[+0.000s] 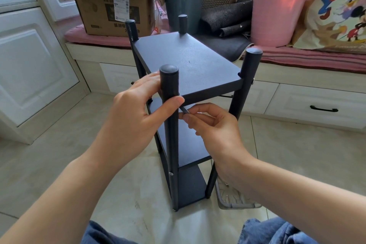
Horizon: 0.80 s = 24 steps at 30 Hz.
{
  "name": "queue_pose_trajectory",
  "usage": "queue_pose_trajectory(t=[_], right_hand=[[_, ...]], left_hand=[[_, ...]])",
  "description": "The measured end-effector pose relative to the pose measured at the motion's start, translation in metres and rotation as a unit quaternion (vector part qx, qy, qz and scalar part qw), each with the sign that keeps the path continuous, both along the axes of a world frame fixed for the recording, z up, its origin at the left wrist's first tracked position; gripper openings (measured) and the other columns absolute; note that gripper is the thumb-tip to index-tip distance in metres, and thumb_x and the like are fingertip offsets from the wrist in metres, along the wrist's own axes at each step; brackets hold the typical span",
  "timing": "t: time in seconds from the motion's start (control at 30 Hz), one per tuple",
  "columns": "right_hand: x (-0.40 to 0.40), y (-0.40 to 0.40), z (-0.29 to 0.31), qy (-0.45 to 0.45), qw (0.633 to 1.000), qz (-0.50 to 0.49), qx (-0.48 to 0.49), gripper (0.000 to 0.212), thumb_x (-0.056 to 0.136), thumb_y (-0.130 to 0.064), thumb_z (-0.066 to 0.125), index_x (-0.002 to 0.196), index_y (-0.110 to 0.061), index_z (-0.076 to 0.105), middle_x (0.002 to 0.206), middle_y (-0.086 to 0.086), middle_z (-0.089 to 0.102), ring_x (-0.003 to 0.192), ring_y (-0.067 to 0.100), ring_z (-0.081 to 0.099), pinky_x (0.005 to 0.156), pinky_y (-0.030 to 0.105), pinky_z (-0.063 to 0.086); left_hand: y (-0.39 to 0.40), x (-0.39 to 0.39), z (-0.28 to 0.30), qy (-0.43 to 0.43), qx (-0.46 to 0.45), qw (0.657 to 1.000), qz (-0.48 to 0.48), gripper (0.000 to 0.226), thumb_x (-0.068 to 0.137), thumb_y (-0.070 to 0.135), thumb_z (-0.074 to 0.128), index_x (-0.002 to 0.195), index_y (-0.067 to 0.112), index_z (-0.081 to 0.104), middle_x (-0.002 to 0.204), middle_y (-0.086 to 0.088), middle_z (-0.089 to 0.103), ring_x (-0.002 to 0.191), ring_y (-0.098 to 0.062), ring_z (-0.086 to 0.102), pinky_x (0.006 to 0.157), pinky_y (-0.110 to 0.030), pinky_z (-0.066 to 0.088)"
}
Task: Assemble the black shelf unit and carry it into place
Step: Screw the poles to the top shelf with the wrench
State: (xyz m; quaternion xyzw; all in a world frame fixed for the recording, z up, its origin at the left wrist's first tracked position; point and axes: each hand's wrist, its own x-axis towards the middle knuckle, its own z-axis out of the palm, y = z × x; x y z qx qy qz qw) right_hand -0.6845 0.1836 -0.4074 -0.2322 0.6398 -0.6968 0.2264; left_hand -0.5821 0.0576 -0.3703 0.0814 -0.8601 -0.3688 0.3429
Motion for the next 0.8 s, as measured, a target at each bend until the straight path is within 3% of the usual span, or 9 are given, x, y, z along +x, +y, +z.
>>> queue_pose_trajectory(t=[0.2, 0.37, 0.47, 0.6, 0.8], right_hand=[[0.000, -0.002, -0.004, 0.024, 0.999, 0.028, 0.008, 0.006, 0.090, -0.017, 0.070, 0.090, -0.020, 0.065, 0.074, -0.014, 0.075, 0.068, -0.006, 0.062, 0.063, 0.006, 0.046], [-0.001, -0.007, -0.004, 0.027, 0.999, 0.044, 0.004, 0.011, 0.091, -0.016, 0.069, 0.088, -0.023, 0.061, 0.077, -0.009, 0.076, 0.080, 0.001, 0.070, 0.066, 0.006, 0.049], [-0.002, -0.011, -0.001, 0.018, 0.999, 0.051, -0.009, 0.013, 0.092, -0.014, 0.068, 0.090, -0.026, 0.063, 0.079, -0.014, 0.076, 0.081, -0.005, 0.069, 0.067, 0.004, 0.048], [-0.003, -0.017, 0.000, 0.018, 0.998, 0.054, -0.015, 0.021, 0.093, -0.017, 0.067, 0.088, -0.037, 0.063, 0.081, -0.021, 0.074, 0.084, -0.010, 0.068, 0.077, 0.014, 0.047], [-0.002, -0.024, 0.003, 0.030, 0.998, 0.053, -0.025, 0.028, 0.094, -0.011, 0.062, 0.080, -0.035, 0.065, 0.068, -0.028, 0.069, 0.067, -0.015, 0.063, 0.059, 0.000, 0.043]], left_hand=[[0.000, 0.000, 0.000, 0.002, -0.001, 1.000, 0.008, 0.033, 0.084, 0.055, 0.056, 0.116, 0.048, 0.056, 0.126, 0.033, 0.056, 0.127, 0.005, 0.053, 0.106, -0.012, 0.040], [0.000, 0.000, 0.000, 0.001, 0.001, 1.000, 0.011, 0.024, 0.090, 0.050, 0.065, 0.112, 0.053, 0.056, 0.123, 0.037, 0.056, 0.123, 0.009, 0.054, 0.098, -0.006, 0.040], [0.000, 0.000, 0.000, 0.001, 0.002, 1.000, 0.010, 0.025, 0.087, 0.044, 0.061, 0.110, 0.054, 0.056, 0.122, 0.038, 0.057, 0.121, 0.012, 0.054, 0.097, -0.005, 0.039], [0.001, 0.001, 0.001, 0.001, 0.004, 1.000, 0.007, 0.025, 0.087, 0.047, 0.061, 0.110, 0.053, 0.057, 0.122, 0.038, 0.056, 0.121, 0.013, 0.053, 0.097, -0.005, 0.039], [0.001, 0.001, 0.000, 0.008, 0.004, 1.000, 0.008, 0.025, 0.087, 0.042, 0.062, 0.109, 0.053, 0.058, 0.122, 0.038, 0.058, 0.118, 0.014, 0.055, 0.098, -0.005, 0.038]])
